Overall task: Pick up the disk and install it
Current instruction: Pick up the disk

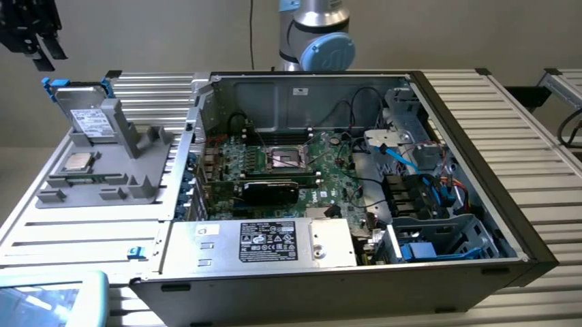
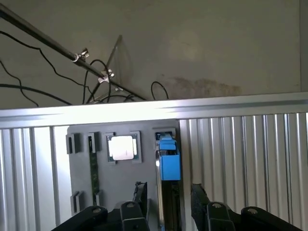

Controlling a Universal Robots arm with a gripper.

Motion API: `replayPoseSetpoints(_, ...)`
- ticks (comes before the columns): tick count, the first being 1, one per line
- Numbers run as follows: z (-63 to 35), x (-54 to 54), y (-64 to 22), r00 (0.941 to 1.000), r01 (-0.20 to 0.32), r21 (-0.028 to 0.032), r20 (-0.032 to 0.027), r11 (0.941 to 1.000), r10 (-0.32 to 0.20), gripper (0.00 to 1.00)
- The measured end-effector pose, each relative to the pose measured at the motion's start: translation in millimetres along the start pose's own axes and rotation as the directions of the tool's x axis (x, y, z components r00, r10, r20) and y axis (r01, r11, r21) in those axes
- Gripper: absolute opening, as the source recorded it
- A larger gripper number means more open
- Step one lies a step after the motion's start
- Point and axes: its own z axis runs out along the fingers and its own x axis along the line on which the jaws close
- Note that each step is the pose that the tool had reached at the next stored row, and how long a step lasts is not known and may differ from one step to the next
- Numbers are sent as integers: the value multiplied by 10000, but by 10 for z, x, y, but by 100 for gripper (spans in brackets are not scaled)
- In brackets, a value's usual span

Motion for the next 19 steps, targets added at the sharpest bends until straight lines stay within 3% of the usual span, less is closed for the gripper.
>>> replayPoseSetpoints(15, 83, 2, 60, 9998, 205, 3, 1, 9998, -205, 49)
replayPoseSetpoints(17, 114, 2, 60, 9997, 232, 4, 15, 9997, -232, 49)
replayPoseSetpoints(19, 133, 6, 60, 9996, 279, -1, 98, 9996, -279, 49)
